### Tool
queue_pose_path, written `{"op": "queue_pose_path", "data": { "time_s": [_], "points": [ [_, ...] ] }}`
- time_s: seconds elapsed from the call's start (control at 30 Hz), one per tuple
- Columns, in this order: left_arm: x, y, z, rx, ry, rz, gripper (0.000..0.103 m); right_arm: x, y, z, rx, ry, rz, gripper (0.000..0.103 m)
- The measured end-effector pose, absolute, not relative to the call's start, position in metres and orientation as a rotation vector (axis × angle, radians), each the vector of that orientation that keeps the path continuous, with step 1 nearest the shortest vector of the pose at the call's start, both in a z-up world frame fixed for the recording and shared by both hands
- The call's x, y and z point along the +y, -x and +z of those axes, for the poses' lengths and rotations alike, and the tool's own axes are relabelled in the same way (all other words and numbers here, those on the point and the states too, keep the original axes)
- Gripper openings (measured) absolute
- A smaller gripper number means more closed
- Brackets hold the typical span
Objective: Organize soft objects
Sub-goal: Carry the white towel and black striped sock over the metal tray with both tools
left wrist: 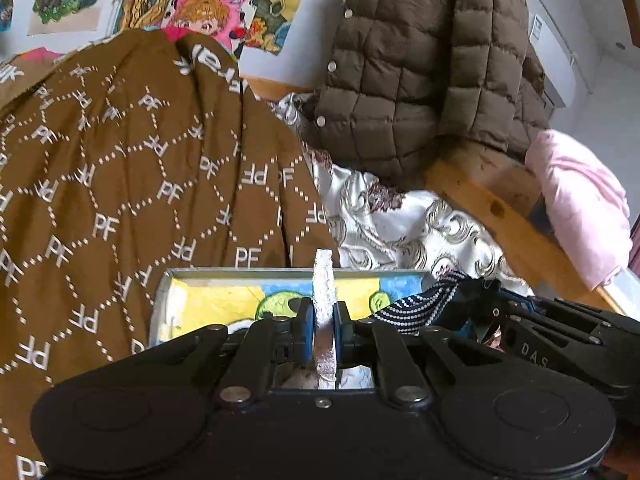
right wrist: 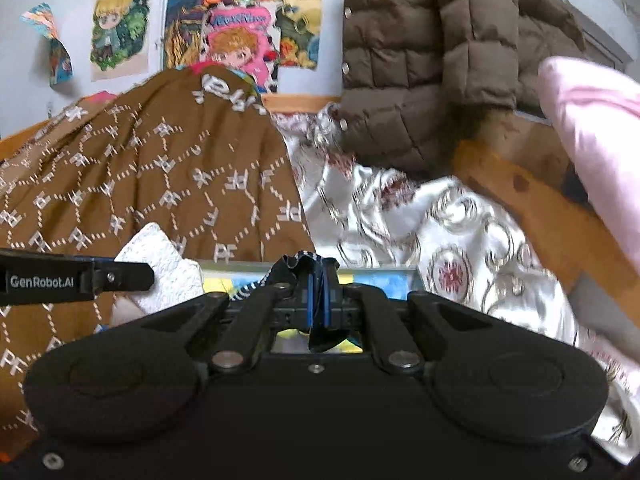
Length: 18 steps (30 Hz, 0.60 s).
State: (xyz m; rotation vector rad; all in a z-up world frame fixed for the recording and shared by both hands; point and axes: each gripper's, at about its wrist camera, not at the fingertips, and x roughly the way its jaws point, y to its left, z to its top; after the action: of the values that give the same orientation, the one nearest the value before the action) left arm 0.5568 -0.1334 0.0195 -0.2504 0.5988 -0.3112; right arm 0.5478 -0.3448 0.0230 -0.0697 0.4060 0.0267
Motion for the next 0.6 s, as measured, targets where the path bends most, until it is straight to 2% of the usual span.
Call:
{"op": "queue_pose_path", "data": {
  "time_s": [0.3,0.6],
  "points": [
    [-0.149,-0.563,-0.008,0.636,0.262,-0.302,0.010,-0.356,-0.543,-0.017,0.444,0.081,0.019,0.001],
    [-0.145,-0.568,-0.017,0.648,0.272,-0.244,0.013,-0.365,-0.530,-0.024,0.456,0.069,-0.006,0.001]
  ]
}}
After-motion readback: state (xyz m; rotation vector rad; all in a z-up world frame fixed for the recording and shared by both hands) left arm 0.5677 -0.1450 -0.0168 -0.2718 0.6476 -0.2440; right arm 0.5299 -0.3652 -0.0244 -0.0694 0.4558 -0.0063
